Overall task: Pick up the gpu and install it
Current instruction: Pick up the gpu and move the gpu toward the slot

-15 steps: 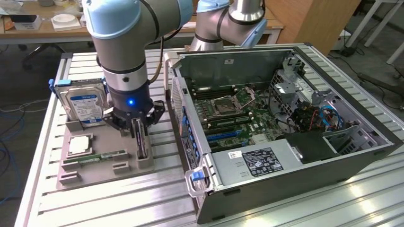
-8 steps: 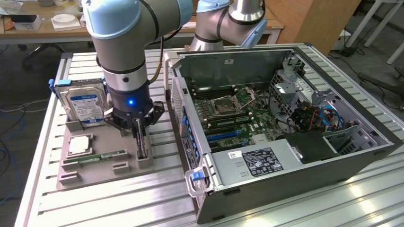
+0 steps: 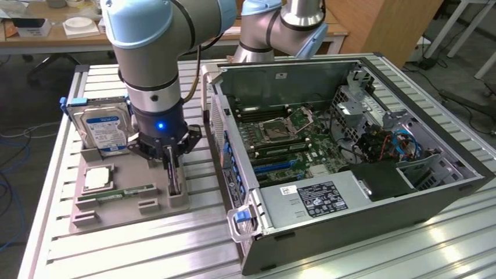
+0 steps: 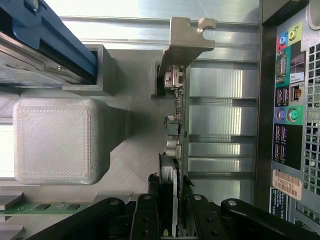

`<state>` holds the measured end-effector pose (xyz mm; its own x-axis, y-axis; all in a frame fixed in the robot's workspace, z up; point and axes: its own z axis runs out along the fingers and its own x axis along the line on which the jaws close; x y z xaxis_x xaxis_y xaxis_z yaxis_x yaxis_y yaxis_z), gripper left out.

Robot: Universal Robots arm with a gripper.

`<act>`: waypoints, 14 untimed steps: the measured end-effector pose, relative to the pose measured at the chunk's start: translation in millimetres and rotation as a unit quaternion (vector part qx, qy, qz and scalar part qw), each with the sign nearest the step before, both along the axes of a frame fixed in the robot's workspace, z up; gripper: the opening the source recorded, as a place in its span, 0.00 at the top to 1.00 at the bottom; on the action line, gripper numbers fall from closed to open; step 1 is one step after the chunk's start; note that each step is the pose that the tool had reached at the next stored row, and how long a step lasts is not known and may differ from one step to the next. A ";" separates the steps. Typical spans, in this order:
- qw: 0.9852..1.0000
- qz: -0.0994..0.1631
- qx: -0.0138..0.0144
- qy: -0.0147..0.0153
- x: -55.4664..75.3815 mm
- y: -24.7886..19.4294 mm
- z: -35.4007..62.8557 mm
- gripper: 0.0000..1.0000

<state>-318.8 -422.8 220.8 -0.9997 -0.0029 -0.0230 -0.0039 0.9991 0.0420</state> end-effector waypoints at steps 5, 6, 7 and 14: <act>1.000 0.000 0.000 0.000 0.0 0.0 0.0 0.73; 1.000 0.000 0.000 0.000 0.0 0.0 -0.1 0.73; 1.000 0.000 0.000 0.000 0.0 0.0 0.0 0.73; 1.000 0.000 0.002 0.001 0.1 0.0 7.6 0.73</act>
